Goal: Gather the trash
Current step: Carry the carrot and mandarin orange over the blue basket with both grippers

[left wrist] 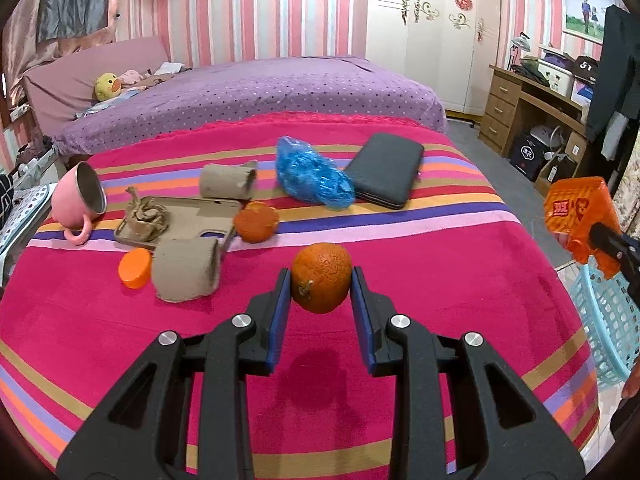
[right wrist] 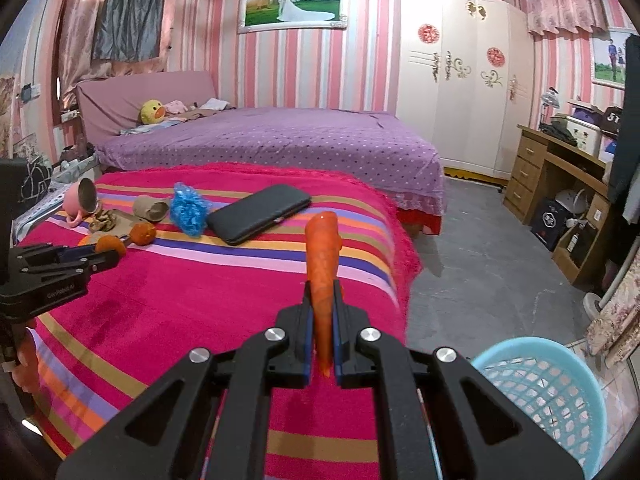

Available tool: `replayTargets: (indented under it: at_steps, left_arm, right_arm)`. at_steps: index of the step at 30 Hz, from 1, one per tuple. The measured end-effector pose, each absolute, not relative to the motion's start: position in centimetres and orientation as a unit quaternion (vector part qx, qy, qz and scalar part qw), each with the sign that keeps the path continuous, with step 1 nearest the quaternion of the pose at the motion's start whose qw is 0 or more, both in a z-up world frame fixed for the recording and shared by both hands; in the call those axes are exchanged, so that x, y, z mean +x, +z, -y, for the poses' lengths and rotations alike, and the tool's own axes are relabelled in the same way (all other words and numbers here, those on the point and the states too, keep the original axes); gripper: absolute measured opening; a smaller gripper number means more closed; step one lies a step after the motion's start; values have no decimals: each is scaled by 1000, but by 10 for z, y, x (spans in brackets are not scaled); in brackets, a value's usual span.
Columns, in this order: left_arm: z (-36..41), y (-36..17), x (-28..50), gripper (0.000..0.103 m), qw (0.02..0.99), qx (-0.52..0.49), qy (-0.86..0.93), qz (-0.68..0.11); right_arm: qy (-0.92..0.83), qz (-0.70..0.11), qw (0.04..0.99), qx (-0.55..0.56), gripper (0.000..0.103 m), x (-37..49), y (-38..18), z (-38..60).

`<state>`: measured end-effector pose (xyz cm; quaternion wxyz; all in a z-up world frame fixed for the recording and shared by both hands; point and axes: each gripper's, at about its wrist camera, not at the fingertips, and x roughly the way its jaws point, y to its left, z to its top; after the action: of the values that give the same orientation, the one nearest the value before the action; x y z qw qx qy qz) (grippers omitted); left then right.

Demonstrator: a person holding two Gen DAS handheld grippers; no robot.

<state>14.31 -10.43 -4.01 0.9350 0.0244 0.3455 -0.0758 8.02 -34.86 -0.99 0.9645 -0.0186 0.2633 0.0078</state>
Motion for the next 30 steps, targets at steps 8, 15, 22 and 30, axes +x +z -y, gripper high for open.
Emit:
replayTargets:
  at_steps: [8,15,22,30]
  left_arm:
    - [122,-44,138,29,935,37,-80,-345]
    - [138,-47,132,29,935,53,-86,-341]
    - [152,-45,126,29,933,50,-90,-344]
    - [190,-35,117,29,936,70,-103,-330]
  right_arm:
    - [-19,-261,965,-6,7,63,-8,391]
    - [-43,-263,964,12,7,47,-11,433]
    - [-64,-265,962,19,7,29,-17,468]
    - [-76,-281,956,24,7,18,-24,501]
